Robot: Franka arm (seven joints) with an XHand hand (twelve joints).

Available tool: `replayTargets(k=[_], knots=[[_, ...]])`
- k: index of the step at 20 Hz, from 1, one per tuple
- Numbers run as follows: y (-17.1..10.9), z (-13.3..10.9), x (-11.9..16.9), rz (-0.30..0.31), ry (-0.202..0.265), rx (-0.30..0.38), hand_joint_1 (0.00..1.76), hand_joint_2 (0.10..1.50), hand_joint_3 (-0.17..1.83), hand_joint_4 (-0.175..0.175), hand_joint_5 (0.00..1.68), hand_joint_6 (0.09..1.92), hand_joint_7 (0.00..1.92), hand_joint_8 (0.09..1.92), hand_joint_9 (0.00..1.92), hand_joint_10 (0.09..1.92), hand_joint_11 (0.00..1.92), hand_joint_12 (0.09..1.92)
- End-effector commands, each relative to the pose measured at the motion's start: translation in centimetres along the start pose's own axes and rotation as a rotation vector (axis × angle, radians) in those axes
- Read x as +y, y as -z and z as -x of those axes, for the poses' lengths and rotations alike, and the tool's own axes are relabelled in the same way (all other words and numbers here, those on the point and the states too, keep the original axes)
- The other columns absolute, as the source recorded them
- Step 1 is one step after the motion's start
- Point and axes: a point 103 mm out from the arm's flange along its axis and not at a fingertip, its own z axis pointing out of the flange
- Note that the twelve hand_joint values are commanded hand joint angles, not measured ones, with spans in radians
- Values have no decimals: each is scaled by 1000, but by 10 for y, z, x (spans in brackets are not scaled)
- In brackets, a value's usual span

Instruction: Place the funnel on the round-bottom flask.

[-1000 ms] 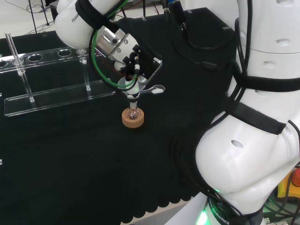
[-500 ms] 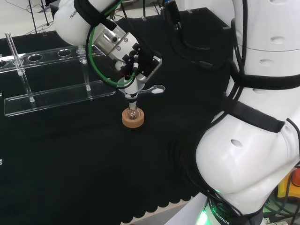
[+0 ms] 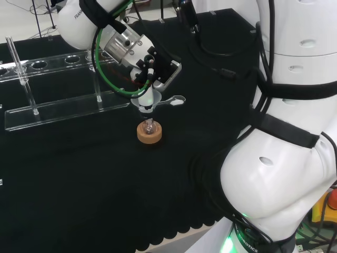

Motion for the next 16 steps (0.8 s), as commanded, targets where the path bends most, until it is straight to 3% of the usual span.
replayTargets(k=[1, 5, 8, 11, 16], knots=[[13, 13, -32, 107, -29, 23, 597, 601, 358, -67, 0, 87, 0, 288, 230, 713, 84, 1416], [20, 36, -54, 196, -66, 71, 590, 616, 329, -68, 12, 87, 0, 353, 207, 721, 77, 1420], [17, 55, -64, 250, -76, 169, 592, 651, 317, -70, 63, 87, 19, 542, 262, 716, 113, 1415], [6, 71, -64, 302, -80, 260, 620, 673, 337, -71, 97, 87, 56, 618, 313, 705, 154, 1402], [-12, 100, -59, 341, -100, 349, 649, 684, 400, -71, 162, 87, 140, 661, 413, 673, 226, 1380]])
